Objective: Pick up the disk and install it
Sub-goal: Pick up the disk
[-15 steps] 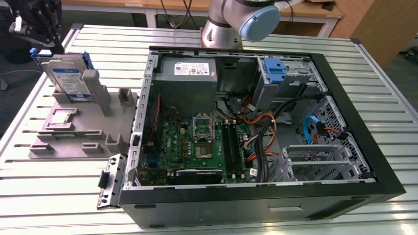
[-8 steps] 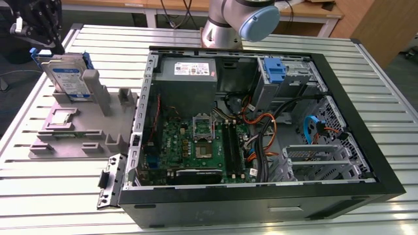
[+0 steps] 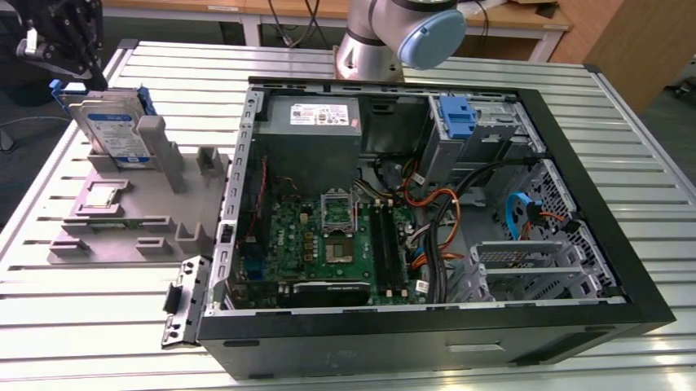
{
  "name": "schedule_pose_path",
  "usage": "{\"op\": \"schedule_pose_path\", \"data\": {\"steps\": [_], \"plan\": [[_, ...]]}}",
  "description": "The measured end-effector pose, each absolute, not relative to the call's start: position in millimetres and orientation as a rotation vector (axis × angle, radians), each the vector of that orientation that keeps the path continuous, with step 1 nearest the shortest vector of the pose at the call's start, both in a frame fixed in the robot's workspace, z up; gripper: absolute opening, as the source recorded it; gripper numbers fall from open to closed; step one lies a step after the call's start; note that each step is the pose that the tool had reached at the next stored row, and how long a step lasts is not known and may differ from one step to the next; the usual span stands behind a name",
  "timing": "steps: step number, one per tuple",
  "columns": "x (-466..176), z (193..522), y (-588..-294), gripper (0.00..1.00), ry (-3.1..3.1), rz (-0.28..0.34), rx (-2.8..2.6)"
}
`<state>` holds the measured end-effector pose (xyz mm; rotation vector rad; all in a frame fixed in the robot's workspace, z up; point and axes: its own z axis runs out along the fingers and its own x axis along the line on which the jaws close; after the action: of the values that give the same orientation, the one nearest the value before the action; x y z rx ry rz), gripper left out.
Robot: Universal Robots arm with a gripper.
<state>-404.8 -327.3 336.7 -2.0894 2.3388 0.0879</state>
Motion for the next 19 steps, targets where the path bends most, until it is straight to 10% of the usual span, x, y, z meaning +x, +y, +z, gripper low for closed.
{"op": "schedule_pose_path", "data": {"steps": [11, 19], "plan": [[-404.8, 336.7, -327.2, 0.11, 2.339, 0.088, -2.089], [-404.8, 336.7, -327.1, 0.42, 2.339, 0.088, -2.089]]}}
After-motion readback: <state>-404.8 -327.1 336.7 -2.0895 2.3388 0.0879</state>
